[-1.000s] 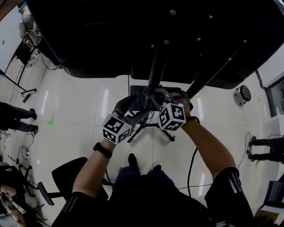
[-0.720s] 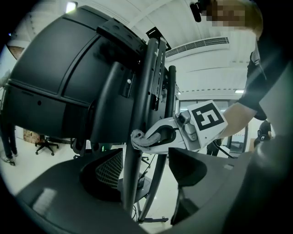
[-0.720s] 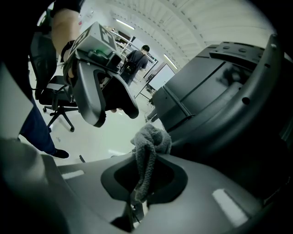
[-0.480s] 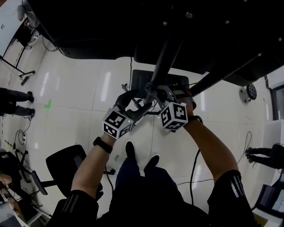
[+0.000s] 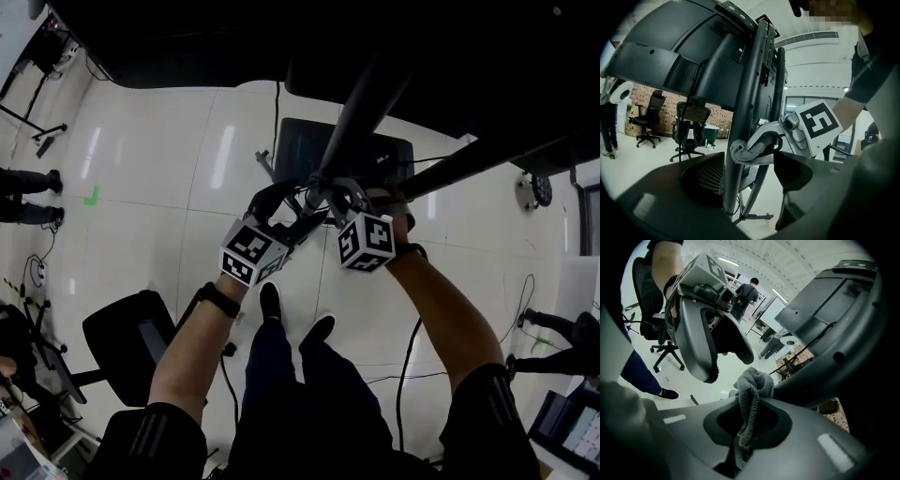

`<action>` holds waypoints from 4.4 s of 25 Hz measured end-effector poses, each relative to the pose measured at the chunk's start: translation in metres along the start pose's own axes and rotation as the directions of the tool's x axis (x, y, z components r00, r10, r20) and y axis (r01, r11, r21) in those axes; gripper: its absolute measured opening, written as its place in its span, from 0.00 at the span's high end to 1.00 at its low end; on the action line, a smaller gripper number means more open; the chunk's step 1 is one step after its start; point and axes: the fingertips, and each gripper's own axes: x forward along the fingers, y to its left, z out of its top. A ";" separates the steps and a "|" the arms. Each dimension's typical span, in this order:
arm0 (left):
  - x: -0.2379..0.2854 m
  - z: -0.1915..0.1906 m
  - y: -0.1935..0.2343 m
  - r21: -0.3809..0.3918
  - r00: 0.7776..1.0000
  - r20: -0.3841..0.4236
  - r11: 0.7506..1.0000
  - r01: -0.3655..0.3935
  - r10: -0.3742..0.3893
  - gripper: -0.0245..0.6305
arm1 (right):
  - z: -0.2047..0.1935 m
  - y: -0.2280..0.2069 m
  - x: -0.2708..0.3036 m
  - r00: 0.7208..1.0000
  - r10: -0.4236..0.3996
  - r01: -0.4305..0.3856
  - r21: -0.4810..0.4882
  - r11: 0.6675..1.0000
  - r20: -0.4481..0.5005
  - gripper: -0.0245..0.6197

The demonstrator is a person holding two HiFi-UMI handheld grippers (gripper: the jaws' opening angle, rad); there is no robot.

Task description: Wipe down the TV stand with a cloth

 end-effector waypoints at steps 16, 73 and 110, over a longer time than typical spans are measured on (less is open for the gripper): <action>0.033 -0.143 0.048 -0.056 0.994 -0.110 0.998 -0.021 0.015 0.42 | -0.071 0.097 0.107 0.994 0.098 -0.097 0.020 0.995 -0.056 0.93; -0.044 0.300 -0.225 0.347 0.944 0.197 0.919 0.186 -0.265 0.42 | 0.082 -0.223 -0.422 0.771 -0.597 0.472 0.433 0.768 0.220 0.93; 0.042 0.449 -0.273 0.462 0.936 0.293 0.886 0.043 -0.198 0.42 | 0.041 -0.358 -0.489 0.859 -0.468 0.496 -0.112 0.861 0.206 0.93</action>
